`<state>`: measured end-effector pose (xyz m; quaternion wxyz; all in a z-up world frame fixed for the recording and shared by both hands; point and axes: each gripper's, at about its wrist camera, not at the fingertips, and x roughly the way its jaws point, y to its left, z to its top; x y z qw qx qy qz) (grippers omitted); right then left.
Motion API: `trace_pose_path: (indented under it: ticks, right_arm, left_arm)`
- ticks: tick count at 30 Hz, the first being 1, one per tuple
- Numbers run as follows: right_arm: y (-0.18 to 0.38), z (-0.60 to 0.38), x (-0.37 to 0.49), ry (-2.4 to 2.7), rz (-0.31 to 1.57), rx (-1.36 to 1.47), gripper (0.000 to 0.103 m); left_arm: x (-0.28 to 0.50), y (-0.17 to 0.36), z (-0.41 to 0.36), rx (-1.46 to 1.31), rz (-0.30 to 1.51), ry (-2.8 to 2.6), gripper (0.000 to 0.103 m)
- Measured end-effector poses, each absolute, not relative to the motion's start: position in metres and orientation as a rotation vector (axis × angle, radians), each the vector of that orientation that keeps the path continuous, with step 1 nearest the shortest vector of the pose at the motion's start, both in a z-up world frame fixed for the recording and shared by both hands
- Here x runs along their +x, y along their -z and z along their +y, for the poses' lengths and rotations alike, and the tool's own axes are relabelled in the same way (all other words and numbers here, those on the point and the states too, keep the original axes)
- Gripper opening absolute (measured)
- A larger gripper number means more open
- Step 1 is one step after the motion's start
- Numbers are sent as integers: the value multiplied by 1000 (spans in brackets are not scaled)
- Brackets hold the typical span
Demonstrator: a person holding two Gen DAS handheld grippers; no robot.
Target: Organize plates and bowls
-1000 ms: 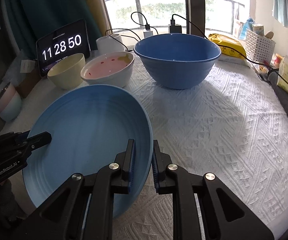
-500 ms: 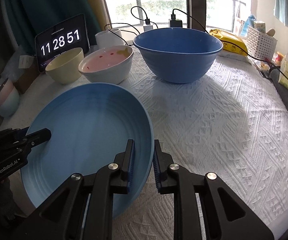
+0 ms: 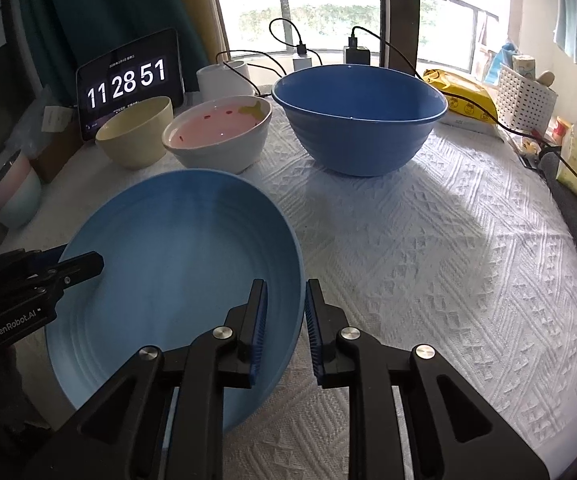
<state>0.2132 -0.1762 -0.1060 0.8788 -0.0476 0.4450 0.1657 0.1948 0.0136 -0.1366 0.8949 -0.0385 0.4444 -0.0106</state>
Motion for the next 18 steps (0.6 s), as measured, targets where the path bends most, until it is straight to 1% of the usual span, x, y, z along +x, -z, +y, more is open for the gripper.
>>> trace_pose_path:
  ticks: [2, 5, 6, 9, 11, 18]
  right_arm:
    - [106, -177, 213, -336, 926, -107, 20]
    - [108, -181, 215, -321, 931, -108, 21]
    - [108, -181, 215, -321, 932, -107, 25]
    - [108, -183, 214, -313, 929, -110, 33]
    - [108, -185, 214, -309, 929, -101, 36]
    - [106, -189, 214, -316, 912, -95, 38]
  left_arm:
    - [194, 136, 13, -84, 924, 54, 44]
    - [191, 135, 17, -121, 919, 76, 45]
    - [191, 135, 19, -137, 917, 86, 45]
    - [190, 134, 23, -173, 916, 95, 45]
    - [189, 132, 24, -174, 908, 89, 45]
    - [182, 123, 24, -158, 905, 75, 47]
